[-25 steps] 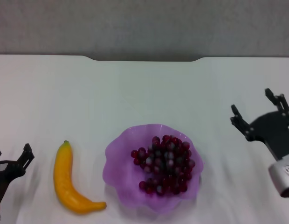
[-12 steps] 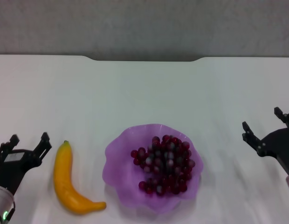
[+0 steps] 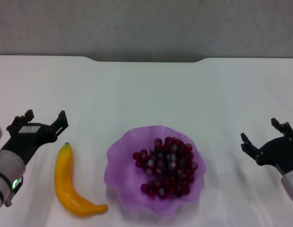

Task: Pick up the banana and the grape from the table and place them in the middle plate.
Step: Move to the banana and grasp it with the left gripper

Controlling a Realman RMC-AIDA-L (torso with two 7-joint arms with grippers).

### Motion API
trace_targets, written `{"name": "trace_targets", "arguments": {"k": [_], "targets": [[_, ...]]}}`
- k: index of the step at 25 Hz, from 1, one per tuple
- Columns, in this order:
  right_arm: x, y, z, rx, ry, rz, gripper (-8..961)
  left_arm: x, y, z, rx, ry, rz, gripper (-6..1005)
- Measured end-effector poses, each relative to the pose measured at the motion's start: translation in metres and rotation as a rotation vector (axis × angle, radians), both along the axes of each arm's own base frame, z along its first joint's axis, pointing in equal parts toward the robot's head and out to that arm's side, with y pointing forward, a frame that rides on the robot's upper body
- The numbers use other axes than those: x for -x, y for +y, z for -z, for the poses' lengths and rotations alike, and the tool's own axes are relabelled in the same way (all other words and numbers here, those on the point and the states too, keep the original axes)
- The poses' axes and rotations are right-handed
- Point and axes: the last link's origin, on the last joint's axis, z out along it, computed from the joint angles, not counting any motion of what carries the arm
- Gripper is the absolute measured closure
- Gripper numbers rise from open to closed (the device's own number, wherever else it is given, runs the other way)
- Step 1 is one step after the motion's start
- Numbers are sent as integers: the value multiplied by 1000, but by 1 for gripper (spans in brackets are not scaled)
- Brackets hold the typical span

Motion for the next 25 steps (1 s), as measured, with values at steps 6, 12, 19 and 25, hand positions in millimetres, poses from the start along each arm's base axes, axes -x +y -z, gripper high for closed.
{"name": "trace_targets", "arguments": {"k": [6,12,19,25], "targets": [[-2,-1,0,0,-1,9,49,-12,7,4,198,2,-91,108],[-4,0,-1,3,-12,9,49,-12,15,9,363,-10,-179,109],[-4,1,-2,1,-14,9,49,-3,8,3,356,-69,-243,109],[-7,0,-4,-7,-12,20,50,9,-2,1,324,-162,-333,109]]}}
